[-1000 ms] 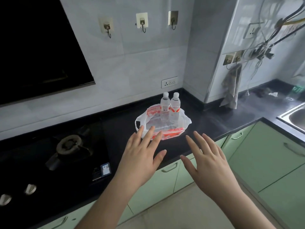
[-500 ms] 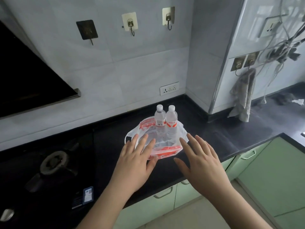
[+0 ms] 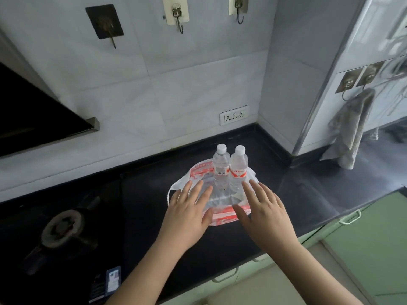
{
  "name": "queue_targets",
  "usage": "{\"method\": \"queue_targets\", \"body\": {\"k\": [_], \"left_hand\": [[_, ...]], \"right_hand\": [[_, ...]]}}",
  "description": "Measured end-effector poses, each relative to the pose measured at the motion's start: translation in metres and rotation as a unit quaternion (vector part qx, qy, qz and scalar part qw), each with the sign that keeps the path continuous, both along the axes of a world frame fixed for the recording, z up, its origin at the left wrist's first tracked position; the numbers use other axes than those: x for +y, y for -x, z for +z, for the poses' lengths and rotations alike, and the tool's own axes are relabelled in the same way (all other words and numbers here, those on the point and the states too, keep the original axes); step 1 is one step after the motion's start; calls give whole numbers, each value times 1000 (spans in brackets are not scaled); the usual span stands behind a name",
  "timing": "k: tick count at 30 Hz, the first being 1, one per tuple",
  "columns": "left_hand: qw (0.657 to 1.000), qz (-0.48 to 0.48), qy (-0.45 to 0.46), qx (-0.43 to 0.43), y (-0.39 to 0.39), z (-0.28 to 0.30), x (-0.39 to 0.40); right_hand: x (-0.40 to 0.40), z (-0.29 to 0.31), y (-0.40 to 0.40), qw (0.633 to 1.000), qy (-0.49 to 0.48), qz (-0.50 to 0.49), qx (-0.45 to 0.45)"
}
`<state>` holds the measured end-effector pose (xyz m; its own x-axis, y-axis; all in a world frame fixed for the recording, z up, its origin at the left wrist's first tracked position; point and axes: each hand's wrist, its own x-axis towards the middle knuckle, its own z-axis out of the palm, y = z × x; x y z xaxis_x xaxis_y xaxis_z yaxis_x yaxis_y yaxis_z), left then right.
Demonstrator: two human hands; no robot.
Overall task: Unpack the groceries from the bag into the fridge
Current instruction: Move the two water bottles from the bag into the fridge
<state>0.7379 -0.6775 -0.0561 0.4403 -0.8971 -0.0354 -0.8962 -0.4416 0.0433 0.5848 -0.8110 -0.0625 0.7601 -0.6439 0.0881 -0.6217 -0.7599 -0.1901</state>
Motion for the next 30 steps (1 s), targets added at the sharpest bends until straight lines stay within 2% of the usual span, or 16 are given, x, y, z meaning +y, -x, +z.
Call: {"method": "queue_targets", "body": {"k": [8, 11, 17, 25, 28, 30], "left_hand": [[998, -41, -4, 36, -51, -38, -34], [998, -56, -10, 21, -69, -54, -41], [998, -53, -10, 34, -85, -90, -49], [997, -31, -6, 71, -83, -110, -68], [996, -19, -10, 90, -86, -116, -77], [991, 9, 8, 134, -90, -120, -82]], "right_hand": [[-16, -22, -42, 999, -3, -27, 34], [-19, -41, -48, 998, -13, -49, 46], [-31, -63, -55, 996, -59, -44, 41], [-54, -85, -65, 993, -107, -19, 49], [-67, -89, -67, 988, -150, -38, 23], [-75, -87, -70, 979, -194, -61, -30]]}}
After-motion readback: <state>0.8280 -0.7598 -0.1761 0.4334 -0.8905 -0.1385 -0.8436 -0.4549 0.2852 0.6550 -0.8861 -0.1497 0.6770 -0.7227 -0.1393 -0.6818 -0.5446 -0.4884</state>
